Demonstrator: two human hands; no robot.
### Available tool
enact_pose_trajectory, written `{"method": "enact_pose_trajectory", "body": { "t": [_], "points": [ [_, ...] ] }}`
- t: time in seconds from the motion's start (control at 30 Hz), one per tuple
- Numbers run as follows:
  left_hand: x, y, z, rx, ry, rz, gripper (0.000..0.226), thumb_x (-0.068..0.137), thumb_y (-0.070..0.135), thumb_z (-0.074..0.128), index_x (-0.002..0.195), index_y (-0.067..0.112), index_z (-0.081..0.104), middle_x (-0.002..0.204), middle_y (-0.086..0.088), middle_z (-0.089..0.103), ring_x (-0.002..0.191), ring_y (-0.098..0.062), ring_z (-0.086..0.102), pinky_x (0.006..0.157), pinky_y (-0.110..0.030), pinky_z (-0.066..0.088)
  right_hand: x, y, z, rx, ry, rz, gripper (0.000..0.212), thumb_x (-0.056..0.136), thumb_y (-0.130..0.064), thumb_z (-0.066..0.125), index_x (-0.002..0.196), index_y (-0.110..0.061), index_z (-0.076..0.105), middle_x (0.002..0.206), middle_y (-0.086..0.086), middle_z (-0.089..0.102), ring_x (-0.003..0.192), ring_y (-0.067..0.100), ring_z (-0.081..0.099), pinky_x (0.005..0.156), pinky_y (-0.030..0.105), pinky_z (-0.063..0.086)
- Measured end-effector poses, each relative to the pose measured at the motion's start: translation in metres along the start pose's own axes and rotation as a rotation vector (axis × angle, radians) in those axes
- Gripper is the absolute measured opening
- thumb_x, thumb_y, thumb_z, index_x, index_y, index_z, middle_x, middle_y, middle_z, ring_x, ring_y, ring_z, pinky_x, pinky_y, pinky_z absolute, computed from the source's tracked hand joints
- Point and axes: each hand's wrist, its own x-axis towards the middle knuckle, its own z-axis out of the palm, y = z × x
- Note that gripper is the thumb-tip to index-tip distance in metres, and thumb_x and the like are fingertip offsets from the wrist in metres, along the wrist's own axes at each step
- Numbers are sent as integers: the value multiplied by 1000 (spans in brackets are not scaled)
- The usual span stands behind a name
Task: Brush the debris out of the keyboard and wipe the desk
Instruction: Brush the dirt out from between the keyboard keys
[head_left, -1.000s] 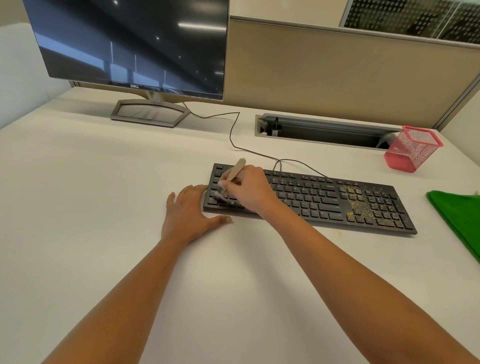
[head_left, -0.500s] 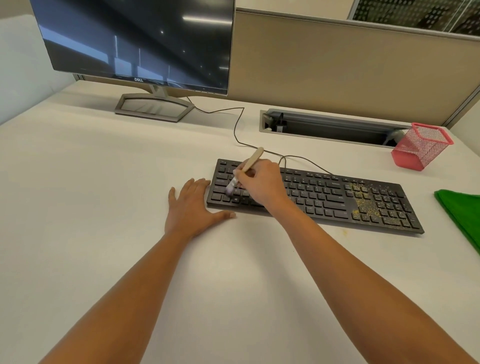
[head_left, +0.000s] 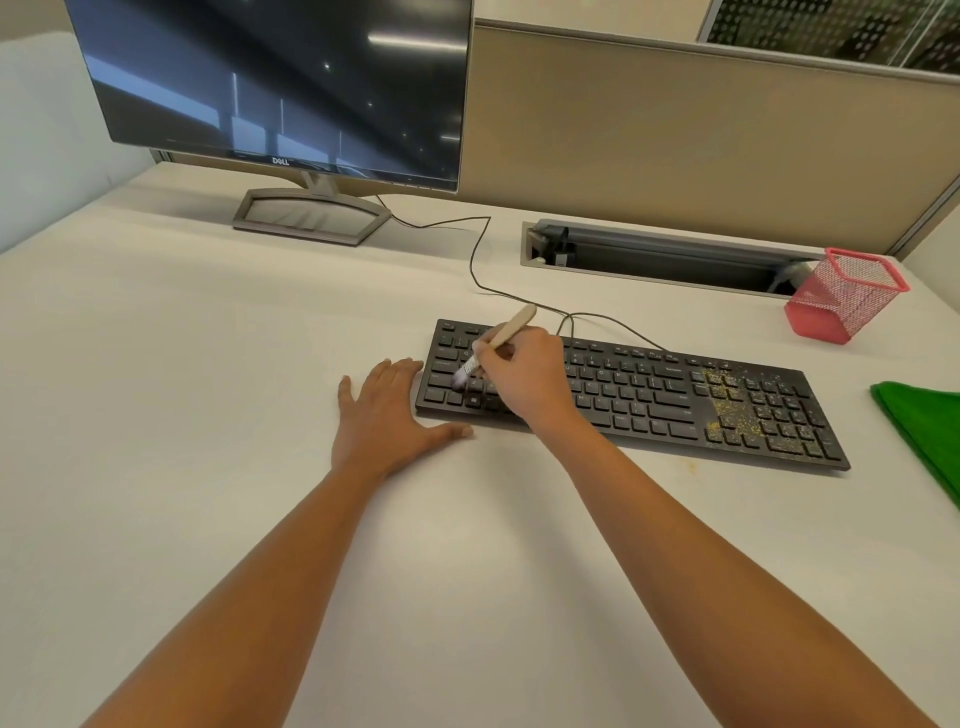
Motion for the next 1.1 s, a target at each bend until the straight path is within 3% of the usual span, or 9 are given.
{"method": "enact_pose_trajectory", "body": {
  "t": [0.1, 0.27, 0.37, 0.43, 0.53, 0.8, 0.93, 1.03, 1.1],
  "points": [
    [0, -1, 0, -1, 2, 6, 113, 54, 90, 49, 144, 26, 30, 151, 9, 30, 144, -9, 13, 116, -47, 0, -6, 0, -1, -155, -73, 8, 21, 89, -16, 58, 94, 1, 70, 90, 13, 69, 74, 17, 61, 70, 26, 51],
    [0, -1, 1, -41, 20, 17, 106, 55, 86, 50, 142, 28, 33, 149, 9, 34, 143, -9, 15, 116, -47, 0, -11, -2, -4, -118, -170, 103, 19, 87, -13, 58, 94, 3, 67, 90, 17, 70, 79, 26, 70, 77, 37, 57],
    [-1, 0, -1, -32, 10, 16, 101, 61, 80, 61, 143, 28, 31, 150, 9, 32, 144, -9, 14, 117, -46, -1, -9, -2, -8, -40, -70, 109, 17, 88, -12, 57, 89, 2, 68, 85, 18, 71, 78, 30, 70, 76, 41, 57],
    [-1, 0, -1, -25, 7, 19, 103, 60, 81, 59, 143, 28, 30, 150, 9, 32, 144, -9, 14, 117, -47, 0, -7, 0, -10, -16, 27, 74, 17, 90, -12, 56, 88, -3, 70, 80, 16, 71, 73, 26, 69, 73, 34, 57],
    [0, -1, -1, -27, -5, 24, 114, 49, 93, 49, 142, 29, 30, 149, 10, 33, 143, -10, 15, 117, -48, 1, -9, -1, -10, -113, 21, 14, 18, 90, -14, 56, 91, -4, 71, 76, 8, 67, 62, 14, 59, 57, 10, 45],
    [-1, 1, -2, -48, 3, 15, 103, 58, 82, 57, 143, 28, 31, 149, 9, 33, 143, -9, 14, 117, -47, 0, -8, -8, -7, -91, -187, 114, 18, 86, -11, 59, 92, 4, 68, 88, 18, 71, 78, 27, 70, 76, 38, 58],
    [-2, 1, -3, -39, -11, 7, 101, 62, 78, 61, 144, 28, 29, 151, 9, 31, 144, -8, 12, 117, -45, -2, -4, -9, -5, 22, -54, 97, 16, 88, -11, 58, 88, 1, 68, 83, 20, 71, 77, 30, 70, 77, 42, 57],
    [-2, 1, -3, -47, -4, 13, 100, 62, 77, 61, 143, 28, 30, 150, 10, 32, 143, -8, 13, 117, -46, -1, -6, -8, 1, -18, -3, 44, 17, 90, -15, 58, 91, -4, 71, 82, 18, 71, 75, 29, 69, 73, 37, 57],
    [-2, 1, -3, -49, -3, 14, 99, 62, 77, 62, 143, 28, 30, 149, 10, 33, 143, -8, 13, 117, -46, -1, -9, -8, 3, -78, -46, 22, 18, 90, -15, 57, 92, -3, 71, 87, 14, 71, 77, 24, 66, 68, 25, 53]
  ]
}}
